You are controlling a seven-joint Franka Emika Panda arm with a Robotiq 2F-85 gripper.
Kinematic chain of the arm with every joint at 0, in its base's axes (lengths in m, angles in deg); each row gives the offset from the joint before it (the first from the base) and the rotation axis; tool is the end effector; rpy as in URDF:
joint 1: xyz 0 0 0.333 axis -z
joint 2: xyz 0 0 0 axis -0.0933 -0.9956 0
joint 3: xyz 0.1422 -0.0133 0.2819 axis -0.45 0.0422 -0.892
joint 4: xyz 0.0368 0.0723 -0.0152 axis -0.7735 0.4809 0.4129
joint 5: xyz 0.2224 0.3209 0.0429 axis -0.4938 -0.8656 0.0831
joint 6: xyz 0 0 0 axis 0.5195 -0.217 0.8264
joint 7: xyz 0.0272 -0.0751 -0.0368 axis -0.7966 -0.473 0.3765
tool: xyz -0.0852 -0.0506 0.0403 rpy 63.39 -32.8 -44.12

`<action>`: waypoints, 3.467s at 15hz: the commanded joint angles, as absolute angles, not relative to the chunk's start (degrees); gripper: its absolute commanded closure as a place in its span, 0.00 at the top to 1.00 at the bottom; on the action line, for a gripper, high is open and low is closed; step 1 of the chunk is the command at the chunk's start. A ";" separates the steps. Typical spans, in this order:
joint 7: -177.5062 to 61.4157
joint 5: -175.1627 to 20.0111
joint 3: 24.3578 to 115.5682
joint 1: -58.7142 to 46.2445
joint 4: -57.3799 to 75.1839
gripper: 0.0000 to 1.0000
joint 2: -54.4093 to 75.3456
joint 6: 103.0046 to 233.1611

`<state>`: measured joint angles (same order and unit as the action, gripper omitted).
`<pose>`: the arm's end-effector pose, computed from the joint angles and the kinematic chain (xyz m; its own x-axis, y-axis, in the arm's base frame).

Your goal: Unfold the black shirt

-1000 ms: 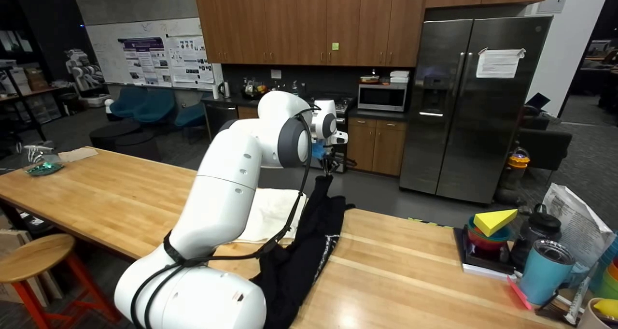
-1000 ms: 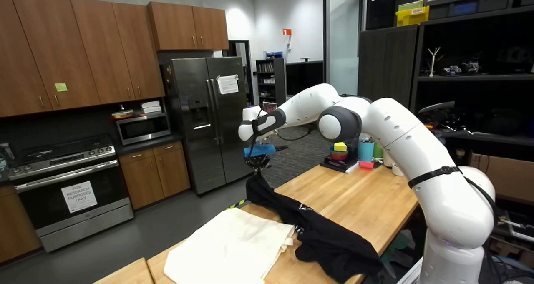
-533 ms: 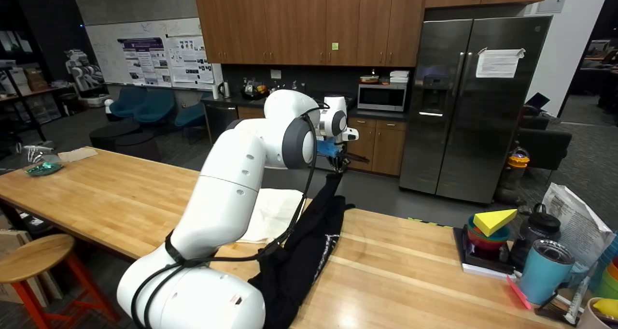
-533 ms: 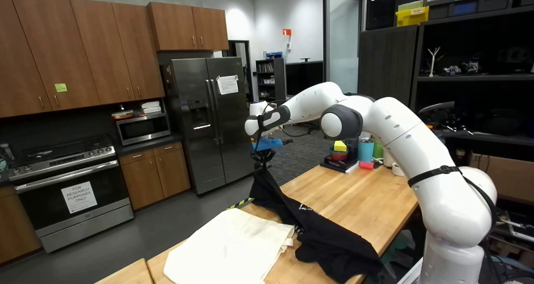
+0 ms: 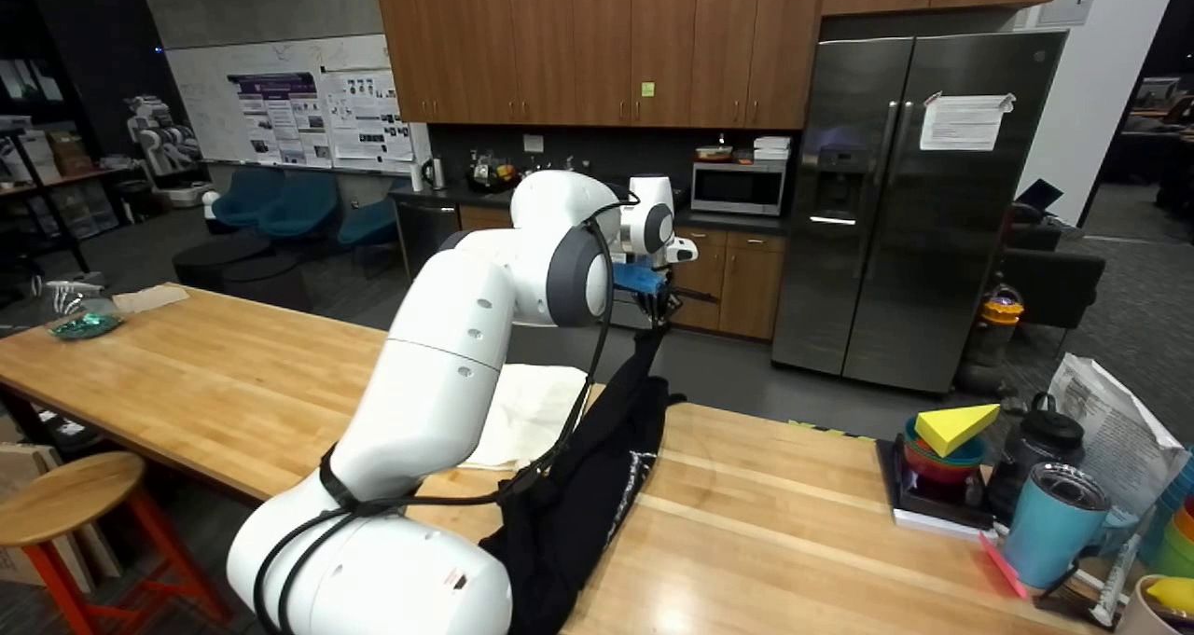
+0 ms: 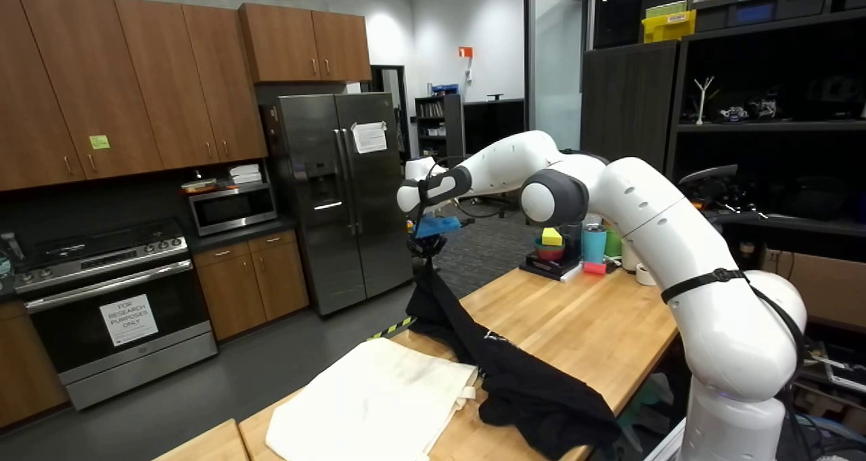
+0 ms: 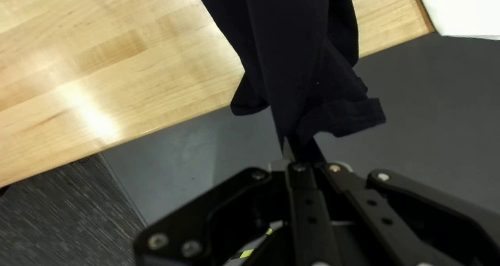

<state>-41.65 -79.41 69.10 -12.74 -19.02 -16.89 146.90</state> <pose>0.7626 0.0687 0.3634 0.9595 -0.2624 0.1028 -0.2657 -0.9638 0.0199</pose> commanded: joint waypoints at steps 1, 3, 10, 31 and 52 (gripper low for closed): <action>-46.99 -78.47 68.83 -11.14 -21.14 0.01 -16.12 144.31; -50.74 -78.12 68.74 -9.92 -22.20 0.01 -16.20 144.03; -61.37 -77.92 68.61 -5.00 -27.10 0.01 -18.28 142.64; -71.31 -87.53 66.86 9.29 -33.29 0.01 -25.69 140.67; -104.78 -79.59 63.39 5.17 2.41 1.00 -2.52 150.89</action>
<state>-101.73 -80.54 64.01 5.45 -8.76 -10.09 146.56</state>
